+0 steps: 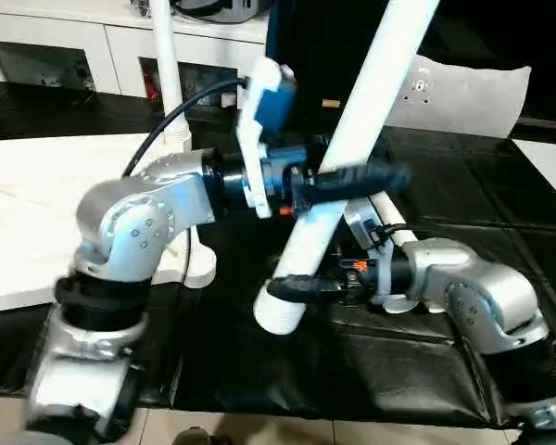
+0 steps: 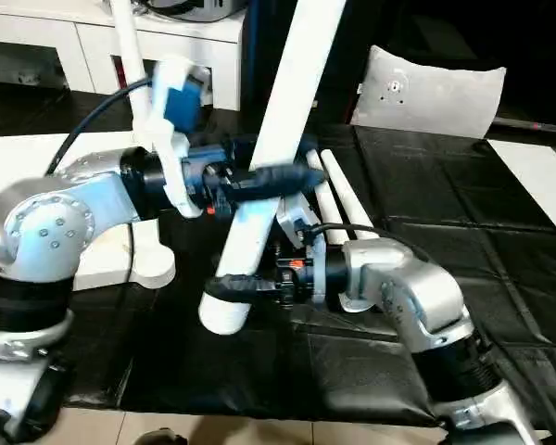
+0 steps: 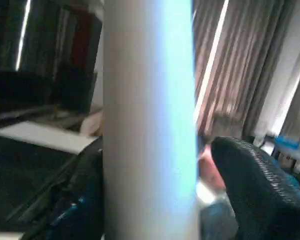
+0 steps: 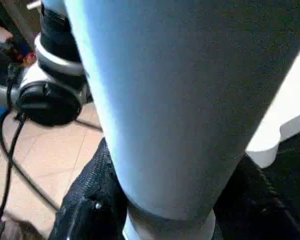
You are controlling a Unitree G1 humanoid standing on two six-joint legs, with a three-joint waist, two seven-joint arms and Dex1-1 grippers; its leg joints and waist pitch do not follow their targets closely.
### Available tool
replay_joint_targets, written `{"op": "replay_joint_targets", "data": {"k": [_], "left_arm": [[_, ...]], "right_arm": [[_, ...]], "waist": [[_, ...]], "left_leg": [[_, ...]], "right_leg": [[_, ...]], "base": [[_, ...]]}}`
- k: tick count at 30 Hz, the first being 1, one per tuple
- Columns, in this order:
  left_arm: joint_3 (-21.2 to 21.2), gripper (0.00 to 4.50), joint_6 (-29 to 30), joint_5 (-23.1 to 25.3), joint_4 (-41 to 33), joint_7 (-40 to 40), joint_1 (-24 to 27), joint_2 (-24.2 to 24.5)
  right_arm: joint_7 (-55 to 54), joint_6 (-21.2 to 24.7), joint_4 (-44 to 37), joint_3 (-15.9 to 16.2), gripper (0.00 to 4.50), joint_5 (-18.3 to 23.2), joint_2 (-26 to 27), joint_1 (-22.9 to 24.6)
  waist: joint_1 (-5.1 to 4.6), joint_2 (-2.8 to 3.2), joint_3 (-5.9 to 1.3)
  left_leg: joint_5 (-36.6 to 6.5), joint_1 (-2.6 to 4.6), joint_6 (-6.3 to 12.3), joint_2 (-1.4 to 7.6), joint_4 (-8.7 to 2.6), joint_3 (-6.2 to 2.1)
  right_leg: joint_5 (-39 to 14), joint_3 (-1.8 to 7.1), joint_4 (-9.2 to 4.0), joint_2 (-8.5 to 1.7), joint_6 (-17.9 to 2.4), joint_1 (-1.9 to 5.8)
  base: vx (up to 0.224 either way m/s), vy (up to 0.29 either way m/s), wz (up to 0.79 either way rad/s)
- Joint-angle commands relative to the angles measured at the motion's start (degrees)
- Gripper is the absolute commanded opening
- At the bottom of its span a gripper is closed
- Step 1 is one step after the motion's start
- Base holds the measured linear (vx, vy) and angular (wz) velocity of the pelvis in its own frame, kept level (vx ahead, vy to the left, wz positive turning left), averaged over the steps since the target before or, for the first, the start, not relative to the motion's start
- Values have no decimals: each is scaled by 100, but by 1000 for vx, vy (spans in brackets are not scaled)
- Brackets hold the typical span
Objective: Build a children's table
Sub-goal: Pick table leg
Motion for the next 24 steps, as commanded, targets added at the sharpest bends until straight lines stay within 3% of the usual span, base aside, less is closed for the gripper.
{"op": "replay_joint_targets", "data": {"k": [1,3,4,9,10,11,13,15,17,18,19,20,21,22,24], "left_arm": [[305,351,-8,-529,-223,281,-48,-294],[790,363,-144,-1144,-198,822,-30,-728],[835,370,-156,-1209,-197,878,-25,-767],[1491,370,-568,-1592,137,1659,-14,-1173],[1586,370,-662,-1449,196,1775,-1,-1171],[1726,370,-732,-1121,205,2003,55,-1095],[1743,370,-758,-942,153,2122,139,-976],[1650,370,-814,-404,33,2172,403,-608],[1435,370,-916,191,-143,2261,788,-173],[1381,370,-950,303,-185,2284,872,-84],[1239,370,-1013,625,-339,2371,1130,136],[1156,370,-1008,877,-578,2553,1505,333],[1135,370,-1002,942,-651,2601,1616,385],[1098,370,-1020,1106,-825,2717,1878,452],[1007,370,-1035,1475,-1118,3053,2385,508]], "right_arm": [[-176,70,-43,-187,191,40,24,63],[-406,-15,-143,-418,191,210,230,232],[-444,-33,-157,-456,191,236,267,257],[-959,203,-477,-755,191,589,575,512],[-1026,213,-581,-776,191,631,609,596],[-1213,193,-775,-810,191,574,645,760],[-1348,167,-899,-842,191,508,673,864],[-1635,87,-1100,-884,191,331,700,1035],[-1999,-69,-1284,-785,191,-71,668,1196],[-2075,-101,-1320,-755,191,-157,658,1228],[-2449,-148,-1313,-752,191,-384,767,1269],[-2978,-194,-1297,-782,191,-666,931,1327],[-3124,-209,-1291,-792,191,-745,976,1342],[-3412,-230,-1284,-814,191,-922,1047,1386],[-3908,-378,-1328,-874,191,-1211,1169,1496]], "waist": [[20,78,-459],[47,52,-460],[65,57,-465],[77,64,-437],[73,57,-442],[76,101,-436],[66,102,-431],[52,120,-428],[37,219,-424],[8,187,-426],[-10,238,-442],[-35,234,-438],[-40,271,-445],[-73,248,-432],[-74,271,-426]], "left_leg": [[-1153,145,-258,128,-409,33],[-1172,130,-251,136,-388,41],[-1161,124,-231,129,-387,37],[-1329,140,-234,123,-423,29],[-1362,144,-240,121,-420,25],[-1436,153,-272,129,-438,8],[-1483,151,-305,127,-453,-1],[-1504,157,-349,129,-471,-20],[-1556,168,-450,132,-495,-45],[-1607,170,-491,128,-505,-42],[-1613,182,-528,131,-501,-48],[-1641,171,-534,117,-496,-36],[-1629,171,-561,120,-500,-51],[-1680,167,-577,108,-506,-27],[-1829,182,-602,127,-518,-36]], "right_leg": [[-821,154,-387,-263,-1263,299],[-699,157,-377,-287,-1399,315],[-687,155,-375,-286,-1401,312],[-1173,151,-456,-260,-1122,294],[-1223,147,-455,-259,-1088,297],[-1363,149,-478,-256,-909,284],[-1499,147,-492,-253,-775,288],[-1560,151,-498,-249,-649,269],[-1543,158,-497,-239,-526,247],[-1573,158,-495,-230,-482,248],[-1552,165,-493,-244,-504,234],[-1536,167,-479,-227,-534,229],[-1503,165,-470,-237,-572,231],[-1513,166,-477,-215,-606,212],[-1642,171,-479,-221,-607,199]], "base": [[0,0,0],[0,0,0],[0,0,0],[0,0,0],[0,0,0],[0,0,0],[0,0,0],[0,0,0],[0,0,0],[0,0,0],[0,0,0],[0,0,0],[0,0,0],[0,0,0],[0,0,0]]}}
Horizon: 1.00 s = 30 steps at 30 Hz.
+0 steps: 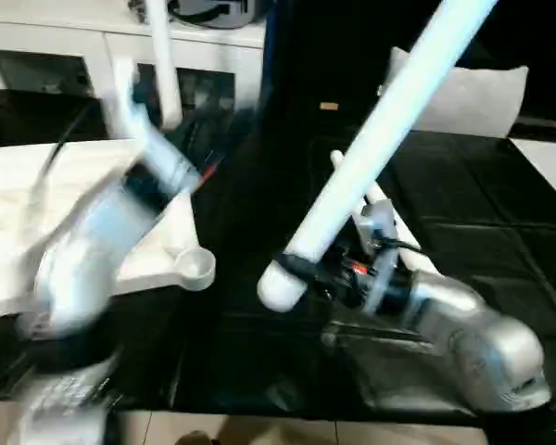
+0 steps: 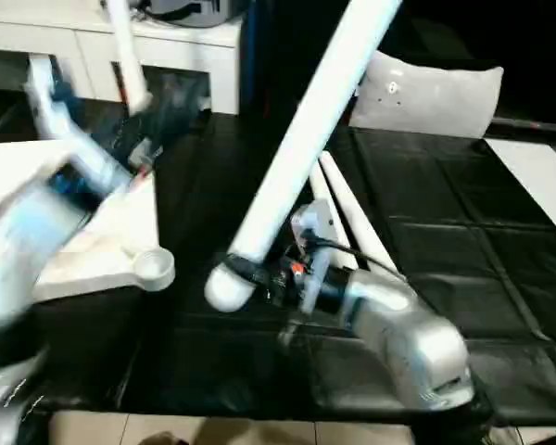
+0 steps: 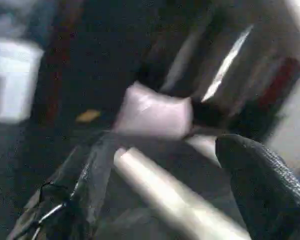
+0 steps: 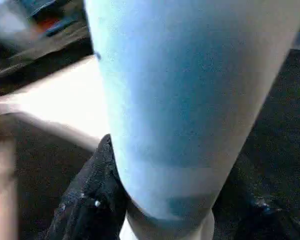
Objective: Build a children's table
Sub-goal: Pick table leg
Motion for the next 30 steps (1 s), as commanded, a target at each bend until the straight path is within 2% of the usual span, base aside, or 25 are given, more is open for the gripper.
{"op": "replay_joint_targets", "data": {"k": [1,2,3,4,6,7,8,9,10,11,13,14,15,16,17,18,19,20,22,25,26,27,28,29,30], "left_arm": [[-158,370,-66,439,-278,338,240,27],[-178,370,-208,649,-362,481,451,-27],[-186,370,-259,715,-386,520,514,-44],[-222,370,-442,1044,-551,810,885,-156],[-467,370,-607,1576,-863,1161,1416,-136],[-565,370,-646,1686,-918,1177,1501,-77],[-655,370,-708,1791,-972,1184,1577,-34],[-735,370,-766,1885,-1021,1193,1646,-1],[-766,370,-776,1904,-1037,1194,1679,1],[-830,370,-853,1963,-1038,1270,1870,-119],[-835,370,-980,2005,-926,1321,1995,-254],[-844,370,-1055,2033,-865,1324,2046,-299],[-891,370,-1162,2111,-792,1305,2132,-335],[-924,370,-1197,2157,-775,1288,2171,-336],[-1036,370,-1285,2282,-794,1257,2291,-330],[-1071,370,-1304,2317,-805,1260,2320,-325],[-1087,370,-1279,2307,-828,1279,2326,-340],[-1102,370,-1288,2297,-836,1294,2324,-383],[-1161,370,-1329,2357,-814,1261,2295,-406],[-1246,370,-1429,2456,-777,1201,2251,-405],[-1246,370,-1429,2456,-777,1201,2251,-405],[-1241,370,-1469,2478,-751,1194,2252,-422],[-1229,370,-1505,2497,-730,1192,2269,-432],[-1218,370,-1483,2494,-740,1187,2271,-422],[-1210,370,-1440,2474,-761,1179,2267,-412]], "right_arm": [[-476,-242,-130,-178,191,-297,48,78],[-632,-380,-159,-193,191,-416,118,123],[-678,-420,-170,-195,191,-455,140,137],[-718,-814,-190,-228,191,-447,389,208],[-948,-995,-282,-273,191,-395,734,367],[-1008,-921,-299,-278,191,-381,765,410],[-1032,-1000,-280,-262,191,-411,804,449],[-1051,-1095,-260,-244,191,-444,842,483],[-1099,-1039,-249,-224,191,-467,849,508],[-1271,-814,-246,-124,191,-524,836,704],[-1300,-711,-277,-80,191,-529,797,861],[-1311,-665,-304,-64,191,-535,778,922],[-1342,-613,-386,-96,191,-522,788,1020],[-1361,-605,-436,-134,191,-505,811,1063],[-1445,-841,-592,-148,191,-757,754,1192],[-1495,-993,-618,-118,191,-927,706,1219],[-1569,-1311,-590,-21,191,-1302,574,1209],[-1434,-1368,-570,78,191,-1344,432,1191],[-1241,-1291,-558,-3,191,-941,537,1201],[-1244,-1060,-562,-80,191,-690,656,1188],[-1244,-1060,-562,-80,191,-690,656,1188],[-1126,-1016,-559,-43,191,-592,661,1201],[-1157,-1014,-535,31,191,-669,676,1241],[-1286,-1114,-496,44,191,-773,753,1255],[-1364,-1147,-463,13,191,-748,850,1261]], "waist": [[-37,151,-377],[-32,126,-364],[-40,138,-358],[-48,134,-349],[-73,5,-337],[-88,-8,-331],[-119,38,-332],[-136,28,-333],[-149,32,-325],[-153,78,-312],[-166,43,-303],[-147,47,-320],[-122,34,-348],[-107,78,-353],[-75,75,-374],[-48,88,-381],[-53,60,-372],[-36,104,-371],[-91,120,-368],[-108,141,-380],[-115,109,-376],[-140,132,-353],[-133,208,-354],[-181,181,-355],[-198,191,-361]], "left_leg": [[-1887,159,-588,125,-484,6],[-2008,171,-556,117,-486,12],[-2073,164,-550,112,-493,10],[-2206,161,-548,103,-499,1],[-2219,105,-447,140,-529,-17],[-2223,110,-428,134,-530,-10],[-2335,137,-457,120,-530,-27],[-2462,159,-473,123,-525,-31],[-2543,169,-482,121,-525,-31],[-2667,172,-511,110,-537,-52],[-2649,109,-375,82,-538,-14],[-2559,105,-200,52,-496,29],[-2244,28,-18,44,-473,31],[-2071,-1,89,41,-456,42],[-1832,-10,267,49,-398,47],[-1711,-41,356,55,-364,39],[-1654,-58,472,66,-360,35],[-1764,21,509,81,-383,35],[-1927,46,674,54,-464,72],[-2030,100,802,43,-507,90],[-2113,109,815,34,-521,102],[-2459,176,752,26,-551,118],[-2589,197,703,21,-571,96],[-2753,194,637,8,-600,102],[-2911,196,578,-6,-637,105]], "right_leg": [[-1659,170,-486,-214,-627,161],[-1824,175,-509,-212,-568,146],[-1926,174,-526,-208,-528,145],[-2157,167,-554,-212,-421,137],[-2398,169,-570,-253,-266,138],[-2453,174,-594,-236,-208,124],[-2557,167,-591,-211,-150,96],[-2578,170,-611,-206,-111,62],[-2597,172,-618,-202,-111,47],[-2625,164,-627,-193,-113,45],[-2734,191,-680,-272,-140,96],[-2989,240,-744,-359,-138,102],[-3090,292,-769,-452,-131,180],[-3092,339,-795,-513,-119,191],[-3101,398,-829,-600,-118,183],[-3054,439,-844,-659,-119,197],[-3008,437,-853,-669,-166,192],[-3003,399,-847,-644,-228,130],[-2699,355,-823,-527,-306,160],[-2414,322,-826,-484,-356,139],[-2400,304,-836,-466,-344,137],[-2480,271,-857,-462,-261,90],[-2526,253,-861,-470,-243,94],[-2552,211,-882,-455,-164,110],[-2530,165,-878,-433,-92,111]], "base": [[0,0,0],[0,0,0],[0,0,0],[0,0,0],[0,0,0],[0,0,0],[0,0,0],[0,0,0],[0,0,0],[0,0,0],[0,0,0],[0,0,0],[0,0,0],[0,0,0],[0,0,0],[-5,51,2],[-5,51,2],[-2,70,3],[-5,86,0],[-12,99,-5],[-18,95,0],[-25,99,2],[-25,99,2],[-32,101,-1],[-41,94,-5]]}}
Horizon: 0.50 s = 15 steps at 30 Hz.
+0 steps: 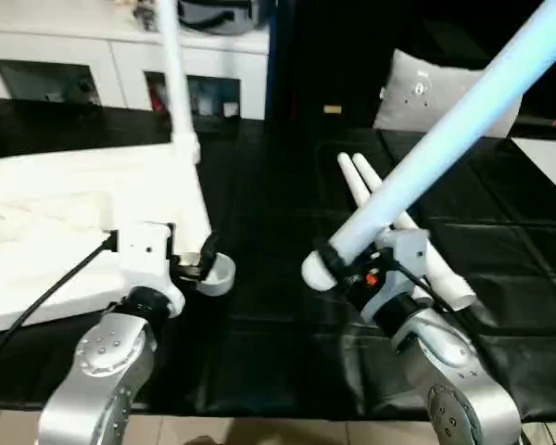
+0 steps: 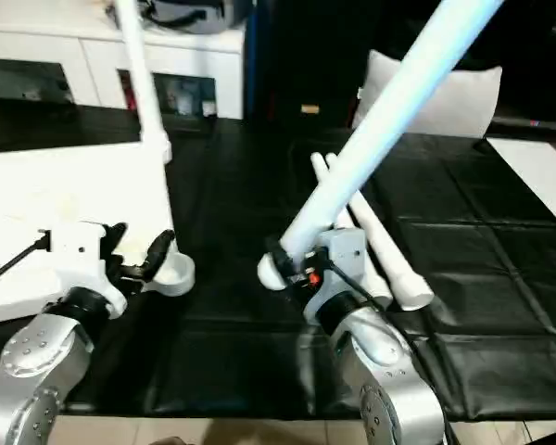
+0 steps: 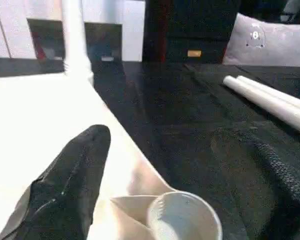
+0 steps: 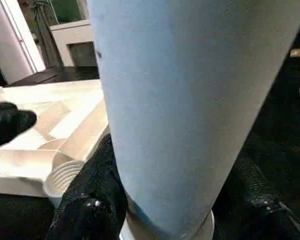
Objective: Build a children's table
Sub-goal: Pick table leg
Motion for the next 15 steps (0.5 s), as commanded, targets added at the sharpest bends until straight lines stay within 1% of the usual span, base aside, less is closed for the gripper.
{"op": "replay_joint_targets", "data": {"k": [1,2,3,4,5,6,7,8,9,10,11,12,13,14,15], "left_arm": [[-18,370,100,2,4,-81,-23,36],[-18,370,107,2,1,-85,-23,40],[-30,370,113,50,-16,-121,-8,87],[-30,370,113,50,-16,-121,-8,87],[-23,370,112,88,-29,-124,14,102],[14,370,119,84,-48,-106,52,69],[19,370,121,80,-47,-102,53,62],[27,370,111,78,-48,-100,73,38],[12,370,95,96,-39,-117,71,50],[6,370,87,104,-34,-125,68,56],[7,370,60,133,15,-109,55,50],[20,370,58,139,44,-87,38,35],[27,370,61,144,63,-69,24,17],[31,370,70,145,80,-59,2,4],[3,370,85,147,80,-53,-15,-23]], "right_arm": [[-181,-132,6,-86,191,56,176,15],[-186,-145,20,-90,191,61,188,13],[-222,-126,93,-114,191,45,216,7],[-222,-126,93,-114,191,45,216,7],[-178,-119,140,-123,191,69,212,28],[-134,-137,151,-101,191,70,167,83],[-131,-142,152,-97,191,66,160,86],[-99,-101,139,-83,191,81,131,111],[-70,-23,130,-88,191,122,138,102],[-56,2,127,-90,191,140,143,97],[4,71,129,-64,191,164,122,76],[27,115,142,-42,191,165,101,59],[49,161,148,-5,191,136,58,52],[65,202,156,18,191,118,26,38],[109,280,144,17,191,168,-8,46]], "waist": [[-61,128,-259],[-76,146,-256],[-124,166,-247],[-139,178,-244],[-181,203,-225],[-220,220,-212],[-220,235,-211],[-128,224,-199],[-13,136,-146],[110,86,-128],[127,-272,-93],[-12,-143,-157],[71,-142,-144],[136,-124,-141],[107,-66,-119]], "left_leg": [[-3134,262,32,258,-654,-150],[-3294,294,-19,256,-652,-150],[-3578,290,-108,253,-703,-154],[-3726,292,-148,249,-734,-144],[-4038,270,-250,246,-839,-95],[-4350,201,-365,258,-983,-11],[-4514,147,-416,277,-1090,48],[-4688,16,-464,304,-1320,226],[-4747,-139,-472,341,-1514,459],[-4455,-131,-545,358,-1483,536],[-2493,682,-488,148,581,162],[-795,-19,-118,-17,997,-695],[-700,-198,-194,-52,984,-936],[-1063,-12,-337,98,697,-1002],[-1714,336,-107,98,86,-812]], "right_leg": [[-2664,-25,-458,-129,-194,-17],[-2727,-44,-480,-140,-181,-39],[-2730,-111,-472,-90,-127,-14],[-2685,-146,-455,-55,-129,-17],[-2646,-252,-406,30,-120,0],[-2498,-378,-255,143,-142,68],[-2288,-447,-64,210,-178,145],[-1698,-565,456,294,-259,307],[-1494,-561,808,321,-273,426],[-2016,-387,774,205,-223,414],[-5441,364,-947,-921,198,-687],[-5743,912,-867,-1317,-186,-71],[-5400,866,-717,-1296,-429,224],[-4319,699,-529,-1066,-821,180],[-3397,311,-315,-401,-1164,66]], "base": [[-41,94,-5],[-62,84,-4],[-64,72,-3],[-64,72,-3],[-55,59,-2],[-65,52,1],[-65,52,1],[-91,24,13],[-104,-50,22],[-104,-50,22],[-58,-108,31],[0,0,0],[0,0,0],[-20,111,-12],[-147,105,24]]}}
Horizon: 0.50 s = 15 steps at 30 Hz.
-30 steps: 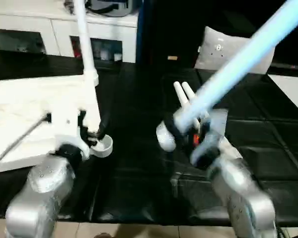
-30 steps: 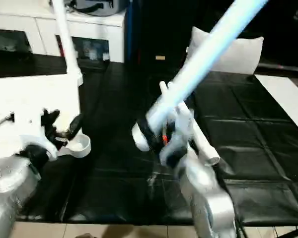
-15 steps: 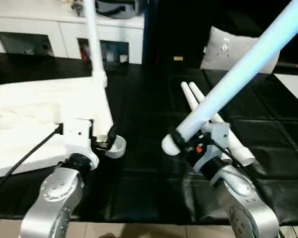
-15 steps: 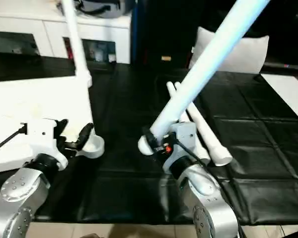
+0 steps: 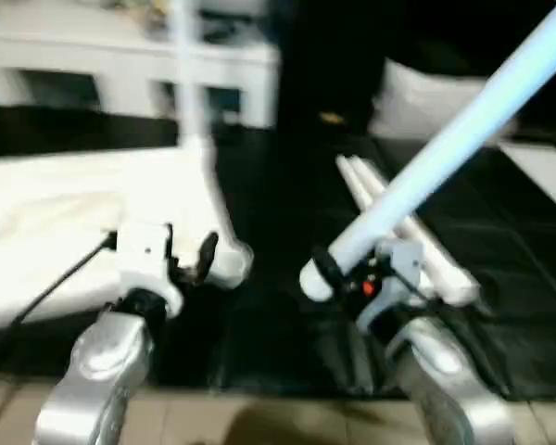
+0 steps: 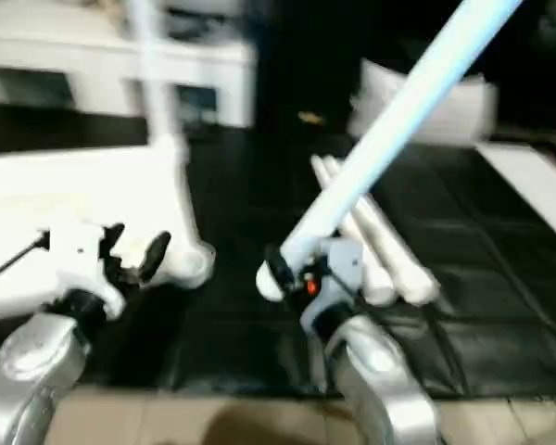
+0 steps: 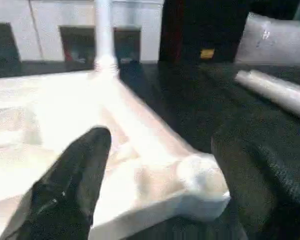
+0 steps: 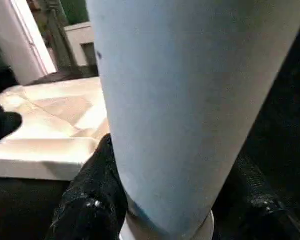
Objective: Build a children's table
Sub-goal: Pick table leg
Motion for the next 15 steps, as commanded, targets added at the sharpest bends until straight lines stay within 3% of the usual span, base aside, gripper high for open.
{"op": "replay_joint_targets", "data": {"k": [1,2,3,4,5,6,7,8,9,10,11,12,13,14,15], "left_arm": [[-22,370,48,46,17,35,0,-7],[-41,370,44,53,5,33,17,-16],[-50,370,41,72,0,28,37,-16],[-52,370,41,80,0,28,42,-14],[-48,370,70,94,-15,28,63,-14],[-42,370,97,102,-22,29,67,-16],[-40,370,126,102,-47,16,89,-32],[-53,370,117,106,-56,-5,129,-34],[-61,370,104,111,-60,-19,165,-37],[-62,370,102,112,-61,-22,172,-38],[-41,370,109,29,-109,-50,277,-80],[-39,370,120,24,-122,-46,306,-84],[-34,370,127,21,-140,-36,356,-92],[-26,370,96,3,-154,-34,408,-115],[-1,370,81,-10,-162,-18,454,-158]], "right_arm": [[94,161,-50,36,191,121,-31,-2],[116,184,-62,31,191,155,-41,16],[128,189,-59,30,191,171,-50,18],[131,190,-56,30,191,174,-52,16],[127,157,-42,38,191,124,-75,-4],[121,136,-29,41,191,86,-92,-27],[108,133,-20,24,191,80,-105,-56],[100,158,-20,-5,191,113,-97,-66],[98,193,-26,-29,191,136,-90,-73],[97,200,-27,-34,191,141,-89,-74],[122,272,-48,-46,191,169,-105,-83],[134,290,-55,-41,191,171,-119,-85],[153,311,-67,-24,191,169,-149,-83],[167,326,-79,-14,191,168,-181,-80],[166,343,-96,-14,191,177,-210,-71]], "waist": [[-129,31,-104],[-353,184,-162],[-320,292,-168],[-332,347,-149],[-271,339,-82],[-232,129,-148],[-212,-92,-205],[-125,-340,-195],[-107,-235,-355],[-115,-281,-224],[-10,-207,-219],[-63,9,-259],[-156,41,-222],[-311,203,-316],[-370,225,-336]], "left_leg": [[-2068,233,222,366,-1018,-114],[-3445,238,83,465,-1385,-98],[-4117,82,141,482,-1721,-60],[-4260,47,287,490,-1780,-114],[-4542,-39,280,479,-1818,-45],[-4190,-65,157,434,-1676,12],[-3510,-58,99,430,-1462,45],[-988,205,11,160,109,-22],[-290,-135,110,102,160,-220],[137,-590,41,157,95,-298],[81,-271,34,287,-235,-241],[-16,-88,226,368,-787,-155],[-509,17,429,436,-999,-101],[-783,187,445,631,-1129,-230],[-871,148,327,618,-1188,-255]], "right_leg": [[-2831,-19,-583,259,-1214,-50],[-1716,-324,-182,572,-944,-40],[-545,-561,350,631,-716,120],[-192,-601,386,572,-649,210],[-194,-641,397,448,-570,355],[-969,-381,212,228,-417,541],[-2103,-64,-28,-72,-200,573],[-5221,566,-1352,-987,-247,-45],[-4922,883,-1140,-1007,-448,317],[-3934,503,-962,-956,-620,709],[-3284,387,-935,-648,-1163,417],[-2499,63,-707,-120,-1628,360],[-2186,-85,-518,308,-1562,116],[-997,-153,-209,509,-1410,71],[-188,-197,-185,526,-1251,157]], "base": [[-147,105,24],[-169,95,21],[-133,106,9],[-133,106,9],[-105,80,-1],[-73,46,-10],[-73,46,-10],[0,0,0],[79,78,-15],[42,134,-4],[16,108,-19],[-59,129,22],[-22,73,11],[-48,146,16],[-36,151,9]]}}
